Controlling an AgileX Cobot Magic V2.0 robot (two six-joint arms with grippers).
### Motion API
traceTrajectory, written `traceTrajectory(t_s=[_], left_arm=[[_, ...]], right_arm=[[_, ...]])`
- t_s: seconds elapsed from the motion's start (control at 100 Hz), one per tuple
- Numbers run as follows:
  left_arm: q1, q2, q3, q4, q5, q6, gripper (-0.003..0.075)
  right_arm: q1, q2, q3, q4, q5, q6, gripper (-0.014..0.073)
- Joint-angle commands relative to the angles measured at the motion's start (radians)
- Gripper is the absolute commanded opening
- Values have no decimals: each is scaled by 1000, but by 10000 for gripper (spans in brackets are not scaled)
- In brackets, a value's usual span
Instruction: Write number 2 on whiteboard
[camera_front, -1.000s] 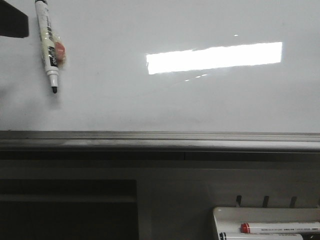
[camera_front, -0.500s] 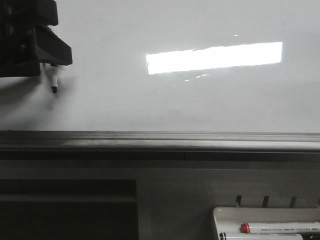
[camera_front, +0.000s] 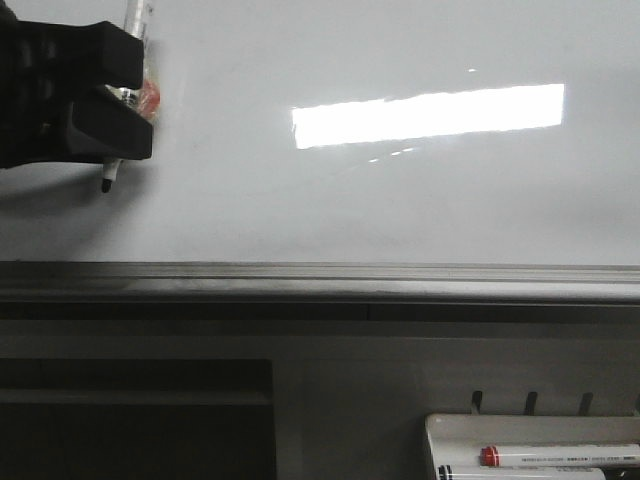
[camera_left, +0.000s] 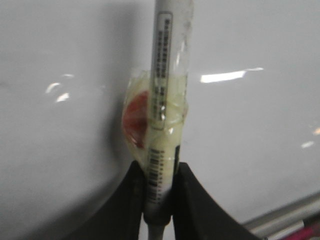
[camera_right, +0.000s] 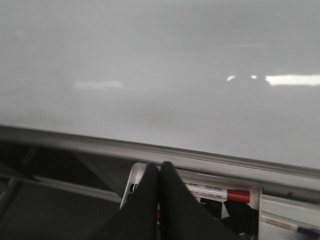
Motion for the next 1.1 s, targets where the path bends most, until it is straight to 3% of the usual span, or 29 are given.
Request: traceTrajectory(t_s=[0.0, 0.18, 0.3, 0.38, 0.54, 0.73, 1.09], left_arm=[[-6, -80, -31, 152, 26, 1, -20], [-43, -194, -11, 468, 148, 5, -20], [-130, -234, 17, 649, 168, 5, -20], [-201, -238, 36, 734, 160, 5, -20], [-304, -238, 59, 821, 133, 5, -20], [-334, -238, 58, 825, 116, 5, -20], [-334, -224, 58, 915, 118, 5, -20]], right_arm=[[82, 23, -53, 42, -77, -145, -66], [293, 59, -64, 141, -155, -323, 20], [464, 111, -64, 142, -211, -354, 220], [562, 144, -64, 142, -279, -364, 302], [701, 227, -64, 135, -445, -364, 307], [761, 348, -64, 126, -616, -364, 279], [790, 531, -158, 126, -652, -364, 251]])
